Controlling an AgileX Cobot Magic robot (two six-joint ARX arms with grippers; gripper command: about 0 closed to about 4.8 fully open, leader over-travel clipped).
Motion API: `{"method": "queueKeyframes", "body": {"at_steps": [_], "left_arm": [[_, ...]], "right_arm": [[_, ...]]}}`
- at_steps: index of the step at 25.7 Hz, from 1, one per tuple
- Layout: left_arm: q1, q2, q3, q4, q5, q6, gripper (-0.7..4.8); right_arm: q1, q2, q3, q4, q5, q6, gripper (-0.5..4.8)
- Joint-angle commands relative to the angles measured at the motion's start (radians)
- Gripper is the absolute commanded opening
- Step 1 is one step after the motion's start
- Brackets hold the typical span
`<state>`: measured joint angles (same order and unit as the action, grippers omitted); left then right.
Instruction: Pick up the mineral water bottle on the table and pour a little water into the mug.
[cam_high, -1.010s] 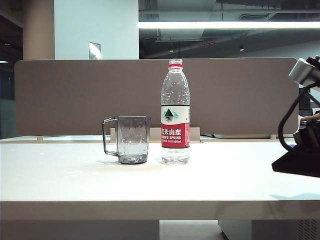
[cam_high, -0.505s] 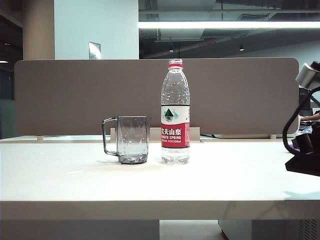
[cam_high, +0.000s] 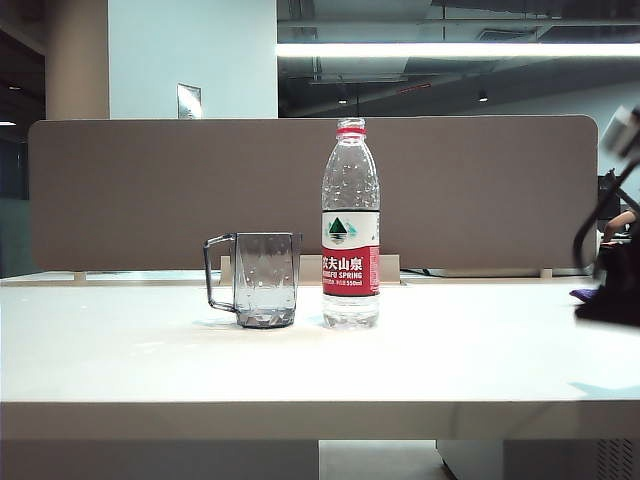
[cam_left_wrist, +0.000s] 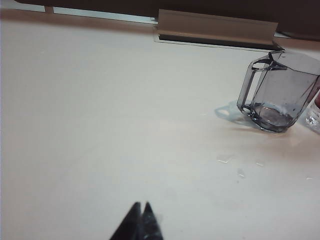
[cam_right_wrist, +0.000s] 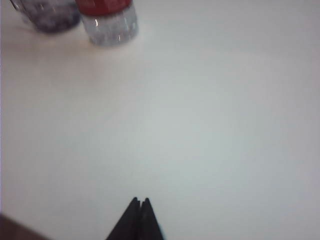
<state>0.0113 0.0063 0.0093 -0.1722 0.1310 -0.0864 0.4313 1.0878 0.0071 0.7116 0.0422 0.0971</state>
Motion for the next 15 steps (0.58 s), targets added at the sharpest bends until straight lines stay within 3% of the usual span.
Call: {"method": "queueKeyframes", "body": {"at_steps": [1, 6, 12, 15], "left_arm": [[0.001, 0.001, 0.000, 0.003, 0.004, 0.001, -0.05], [0.001, 0.001, 0.000, 0.003, 0.003, 0.001, -0.05], [0.001, 0.001, 0.000, 0.003, 0.004, 0.001, -0.05], [0.001, 0.001, 0.000, 0.003, 0.004, 0.001, -0.05]], "right_arm": [[-0.050, -0.188, -0.007, -0.126, 0.000, 0.000, 0.01], [-0.188, -0.505, -0.007, -0.192, 0.003, 0.000, 0.01], [-0.402, -0.845, -0.006, -0.102, 0.011, 0.000, 0.01], [-0.455, -0.887, -0.006, -0.057, 0.050, 0.015, 0.01]]}}
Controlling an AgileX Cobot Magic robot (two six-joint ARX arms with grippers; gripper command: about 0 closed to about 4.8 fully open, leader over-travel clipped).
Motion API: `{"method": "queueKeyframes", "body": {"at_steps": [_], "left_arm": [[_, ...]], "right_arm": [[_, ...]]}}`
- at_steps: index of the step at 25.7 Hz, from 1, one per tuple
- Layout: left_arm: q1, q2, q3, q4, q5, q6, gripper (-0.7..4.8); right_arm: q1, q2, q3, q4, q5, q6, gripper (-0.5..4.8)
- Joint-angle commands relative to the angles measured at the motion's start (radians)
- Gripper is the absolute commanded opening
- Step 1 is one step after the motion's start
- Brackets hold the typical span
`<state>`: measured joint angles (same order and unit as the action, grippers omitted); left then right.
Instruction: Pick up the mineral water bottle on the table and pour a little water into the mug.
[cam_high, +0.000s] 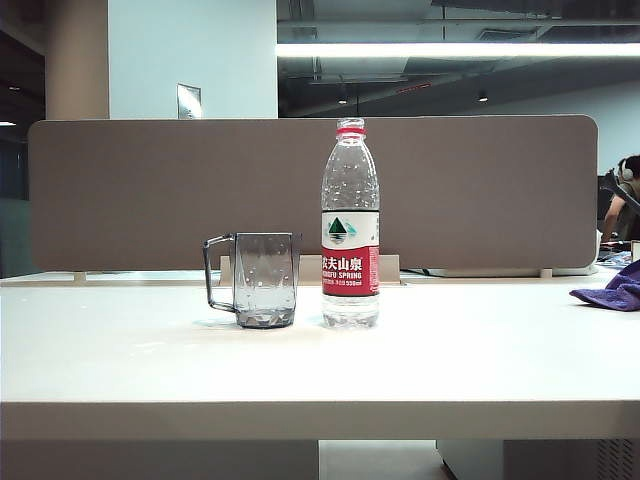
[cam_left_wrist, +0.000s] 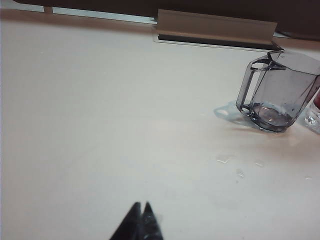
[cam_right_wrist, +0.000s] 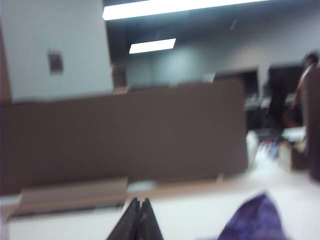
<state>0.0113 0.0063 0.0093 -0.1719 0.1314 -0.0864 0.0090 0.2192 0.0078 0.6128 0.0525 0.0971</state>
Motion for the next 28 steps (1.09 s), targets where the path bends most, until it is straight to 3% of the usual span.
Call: {"method": "queueKeyframes", "body": {"at_steps": [1, 6, 10, 22, 28], "left_arm": [[0.001, 0.001, 0.000, 0.002, 0.003, 0.001, -0.05], [0.001, 0.001, 0.000, 0.002, 0.004, 0.001, -0.05], [0.001, 0.001, 0.000, 0.002, 0.004, 0.001, -0.05], [0.001, 0.001, 0.000, 0.002, 0.004, 0.001, -0.05], [0.001, 0.001, 0.000, 0.002, 0.004, 0.001, -0.05]], "right_arm": [[-0.049, -0.029, -0.007, 0.045, 0.094, 0.014, 0.01], [-0.061, -0.087, -0.007, -0.014, 0.170, 0.006, 0.01], [-0.059, -0.113, -0.007, -0.144, 0.125, 0.007, 0.01], [-0.061, -0.189, -0.007, -0.568, 0.125, 0.007, 0.01], [-0.061, -0.209, -0.007, -0.635, 0.126, 0.007, 0.01]]}}
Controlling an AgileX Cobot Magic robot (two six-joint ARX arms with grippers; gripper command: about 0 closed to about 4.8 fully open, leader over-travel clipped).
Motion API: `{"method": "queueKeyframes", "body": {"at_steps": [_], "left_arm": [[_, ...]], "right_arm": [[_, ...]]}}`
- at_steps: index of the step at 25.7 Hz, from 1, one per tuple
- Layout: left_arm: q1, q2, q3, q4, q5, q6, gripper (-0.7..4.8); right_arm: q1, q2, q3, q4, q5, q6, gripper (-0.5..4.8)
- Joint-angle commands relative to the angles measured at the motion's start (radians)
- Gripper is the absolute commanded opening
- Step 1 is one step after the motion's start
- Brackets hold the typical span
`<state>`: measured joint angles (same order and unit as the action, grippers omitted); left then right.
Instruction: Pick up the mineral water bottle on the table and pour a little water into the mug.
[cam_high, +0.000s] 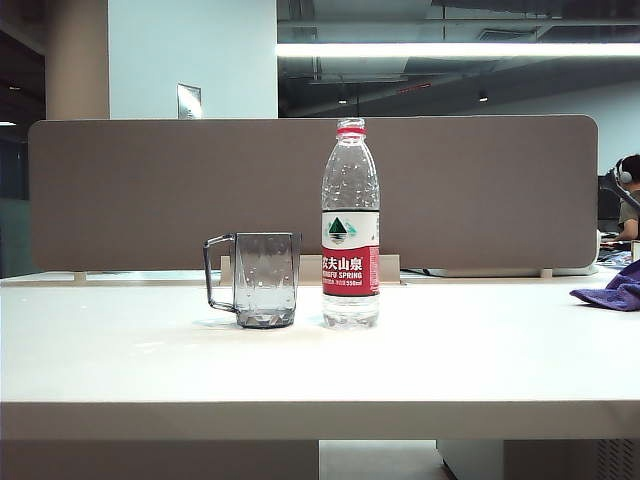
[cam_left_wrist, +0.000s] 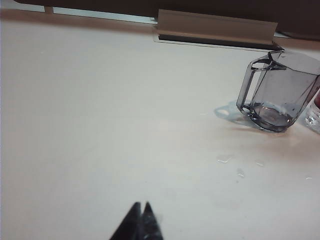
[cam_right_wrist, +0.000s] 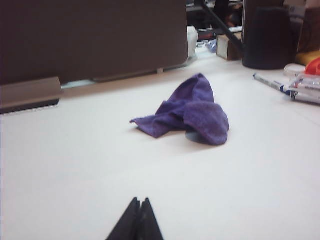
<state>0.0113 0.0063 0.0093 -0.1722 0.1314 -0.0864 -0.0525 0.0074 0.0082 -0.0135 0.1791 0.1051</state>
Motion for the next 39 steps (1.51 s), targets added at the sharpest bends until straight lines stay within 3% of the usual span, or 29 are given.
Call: {"method": "queueKeyframes", "body": {"at_steps": [1, 8, 12, 17, 21, 26, 39], "left_arm": [[0.001, 0.001, 0.000, 0.003, 0.004, 0.001, -0.05], [0.001, 0.001, 0.000, 0.003, 0.003, 0.001, -0.05], [0.001, 0.001, 0.000, 0.003, 0.004, 0.001, -0.05], [0.001, 0.001, 0.000, 0.003, 0.004, 0.001, -0.05], [0.001, 0.001, 0.000, 0.003, 0.004, 0.001, -0.05], [0.001, 0.001, 0.000, 0.003, 0.004, 0.001, -0.05], [0.001, 0.001, 0.000, 0.003, 0.003, 0.001, -0.05]], "right_arm": [[0.000, 0.001, -0.008, -0.013, -0.001, -0.001, 0.01], [0.003, -0.007, -0.008, -0.013, 0.002, -0.001, 0.01], [0.003, -0.007, -0.008, -0.014, 0.113, -0.030, -0.01], [0.003, -0.007, -0.008, -0.062, 0.121, -0.034, -0.01], [0.004, -0.007, -0.008, -0.130, 0.001, -0.043, -0.01], [0.006, -0.007, -0.008, -0.168, -0.141, -0.140, -0.01], [0.021, -0.007, -0.008, -0.166, -0.133, -0.138, -0.01]]}}
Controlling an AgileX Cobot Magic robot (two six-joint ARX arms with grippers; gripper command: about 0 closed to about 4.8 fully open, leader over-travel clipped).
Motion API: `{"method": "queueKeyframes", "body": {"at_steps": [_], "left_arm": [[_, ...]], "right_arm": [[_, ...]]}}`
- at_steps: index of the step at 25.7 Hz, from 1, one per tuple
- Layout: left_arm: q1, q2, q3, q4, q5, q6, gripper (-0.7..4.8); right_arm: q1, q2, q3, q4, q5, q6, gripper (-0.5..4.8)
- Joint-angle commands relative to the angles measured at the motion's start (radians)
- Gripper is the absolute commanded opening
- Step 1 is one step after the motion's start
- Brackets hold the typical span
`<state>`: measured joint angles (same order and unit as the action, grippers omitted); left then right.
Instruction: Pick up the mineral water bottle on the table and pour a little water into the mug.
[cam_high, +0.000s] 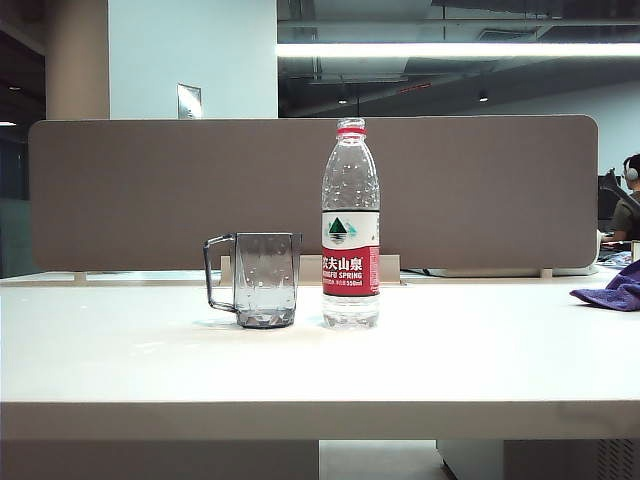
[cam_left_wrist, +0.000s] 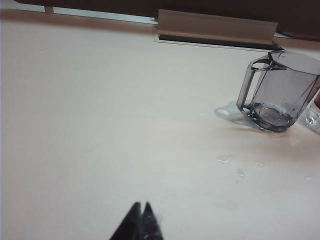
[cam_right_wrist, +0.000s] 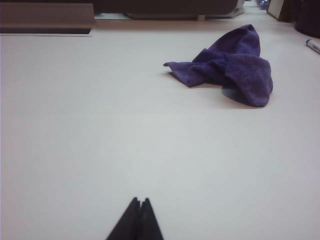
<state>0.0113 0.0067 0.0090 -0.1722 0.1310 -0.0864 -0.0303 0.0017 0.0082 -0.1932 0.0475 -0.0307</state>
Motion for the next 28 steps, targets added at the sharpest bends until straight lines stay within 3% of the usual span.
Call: {"method": "queueKeyframes", "body": {"at_steps": [1, 28], "left_arm": [[0.001, 0.001, 0.000, 0.003, 0.004, 0.001, -0.05], [-0.008, 0.000, 0.000, 0.003, 0.004, 0.037, -0.05]], "right_arm": [[-0.001, -0.002, -0.008, 0.013, -0.002, -0.002, -0.01], [0.000, -0.002, -0.008, 0.013, -0.002, -0.002, -0.01]]}}
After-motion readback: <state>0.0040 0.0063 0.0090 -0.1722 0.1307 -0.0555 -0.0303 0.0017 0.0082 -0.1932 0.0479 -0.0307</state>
